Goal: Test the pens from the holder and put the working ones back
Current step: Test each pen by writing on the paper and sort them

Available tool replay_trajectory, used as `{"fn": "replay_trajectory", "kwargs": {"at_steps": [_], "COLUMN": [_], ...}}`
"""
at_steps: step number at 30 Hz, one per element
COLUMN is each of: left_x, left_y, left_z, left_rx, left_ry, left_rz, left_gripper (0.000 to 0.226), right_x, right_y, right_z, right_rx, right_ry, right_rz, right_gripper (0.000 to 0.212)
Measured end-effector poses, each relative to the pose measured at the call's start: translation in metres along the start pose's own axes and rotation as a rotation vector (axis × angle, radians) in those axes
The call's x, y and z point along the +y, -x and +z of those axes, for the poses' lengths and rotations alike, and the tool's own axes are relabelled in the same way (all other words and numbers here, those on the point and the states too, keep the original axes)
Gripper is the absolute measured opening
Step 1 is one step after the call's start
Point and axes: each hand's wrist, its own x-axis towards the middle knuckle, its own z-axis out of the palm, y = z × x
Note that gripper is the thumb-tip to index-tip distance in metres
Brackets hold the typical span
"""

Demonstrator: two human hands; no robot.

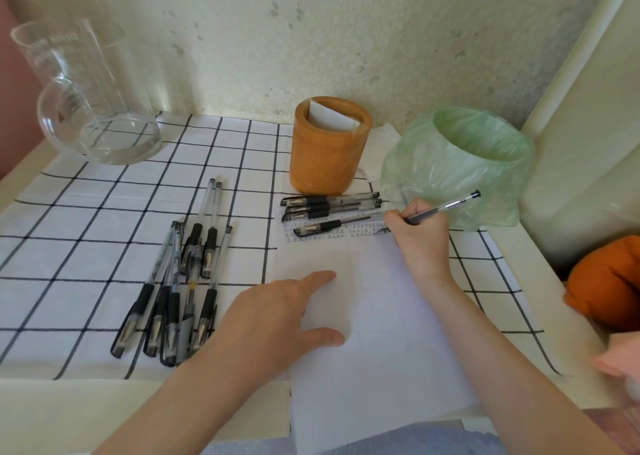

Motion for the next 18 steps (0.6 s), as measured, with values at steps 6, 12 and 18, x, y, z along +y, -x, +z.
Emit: {"fn": "replay_trajectory", "kwargs": {"at_steps": [6, 12, 18], "left_x": [-0.0009, -0.0004, -0.0002], "left_y": [-0.0002, 0.0001, -0.0002], "left_z": [0.0002, 0.0001, -0.0003], "left_rx": [0.007, 0.004, 0.003], "left_ry": [-0.003, -0.003, -0.008], "left_rz": [-0.002, -0.01, -0.019], "left_gripper": [0.074, 0.073, 0.073], "right_x": [0.0003, -0.0006, -0.0003], "right_y": [0.0, -0.0003, -0.001], "right_z": [-0.0002, 0.0006, 0.0005], "right_rx": [-0.007, 0.001, 0.022], "right_ry": [-0.022, -0.023, -0.018], "right_rz": [0.005, -0.011, -0.02], "right_gripper": [0.036, 0.038, 0.04]}}
